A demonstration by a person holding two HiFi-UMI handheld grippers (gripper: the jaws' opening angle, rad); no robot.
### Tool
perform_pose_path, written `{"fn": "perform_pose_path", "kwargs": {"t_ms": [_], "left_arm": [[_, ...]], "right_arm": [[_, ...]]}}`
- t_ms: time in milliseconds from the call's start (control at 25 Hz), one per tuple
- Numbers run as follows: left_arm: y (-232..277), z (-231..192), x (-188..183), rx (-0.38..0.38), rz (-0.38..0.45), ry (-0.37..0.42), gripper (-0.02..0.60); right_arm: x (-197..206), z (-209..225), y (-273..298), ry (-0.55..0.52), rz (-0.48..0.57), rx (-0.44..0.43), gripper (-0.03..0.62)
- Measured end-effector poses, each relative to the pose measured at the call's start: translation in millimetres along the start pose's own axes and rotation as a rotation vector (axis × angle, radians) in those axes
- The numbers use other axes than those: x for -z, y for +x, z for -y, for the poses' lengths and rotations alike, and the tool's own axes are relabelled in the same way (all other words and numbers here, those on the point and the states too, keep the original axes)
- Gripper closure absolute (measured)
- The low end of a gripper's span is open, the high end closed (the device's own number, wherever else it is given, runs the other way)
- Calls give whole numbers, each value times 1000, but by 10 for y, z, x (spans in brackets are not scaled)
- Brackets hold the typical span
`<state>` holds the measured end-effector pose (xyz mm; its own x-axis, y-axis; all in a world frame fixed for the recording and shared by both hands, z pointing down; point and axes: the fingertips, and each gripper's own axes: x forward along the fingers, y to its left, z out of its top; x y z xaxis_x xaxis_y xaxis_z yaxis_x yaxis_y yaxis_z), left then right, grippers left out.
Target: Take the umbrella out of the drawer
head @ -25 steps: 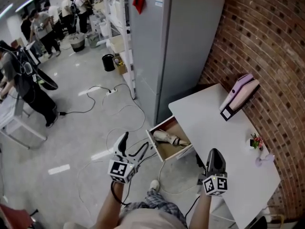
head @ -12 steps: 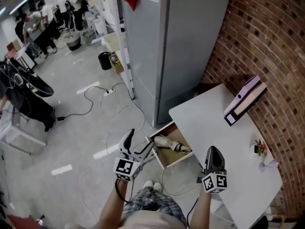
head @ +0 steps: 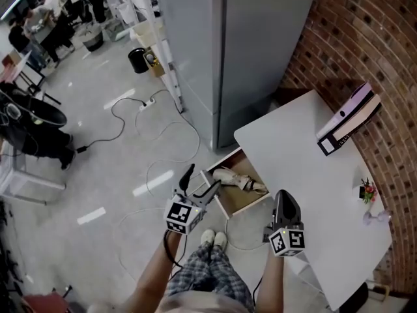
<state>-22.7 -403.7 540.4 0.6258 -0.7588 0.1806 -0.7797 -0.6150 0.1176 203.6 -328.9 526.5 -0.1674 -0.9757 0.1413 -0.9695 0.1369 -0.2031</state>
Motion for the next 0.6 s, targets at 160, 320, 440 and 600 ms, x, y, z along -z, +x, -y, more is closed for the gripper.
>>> {"fn": "perform_pose_path", "kwargs": {"t_ms": [160,320,440,600], "left_arm": [[319,21,427,36,-75,11,201],[662,35,911,71,-137,-11,201],[853,40,1314,96,-202,-19,201],[1176,33,1802,151,-275,4,202]], "right_arm": [[465,-26,162,32,-69,0,576],[987,-8,367,57,-136,-6,576],[1397,-32,489,87,-187,-17,576],[1897,-83,693,129,-222,-55,576]]}}
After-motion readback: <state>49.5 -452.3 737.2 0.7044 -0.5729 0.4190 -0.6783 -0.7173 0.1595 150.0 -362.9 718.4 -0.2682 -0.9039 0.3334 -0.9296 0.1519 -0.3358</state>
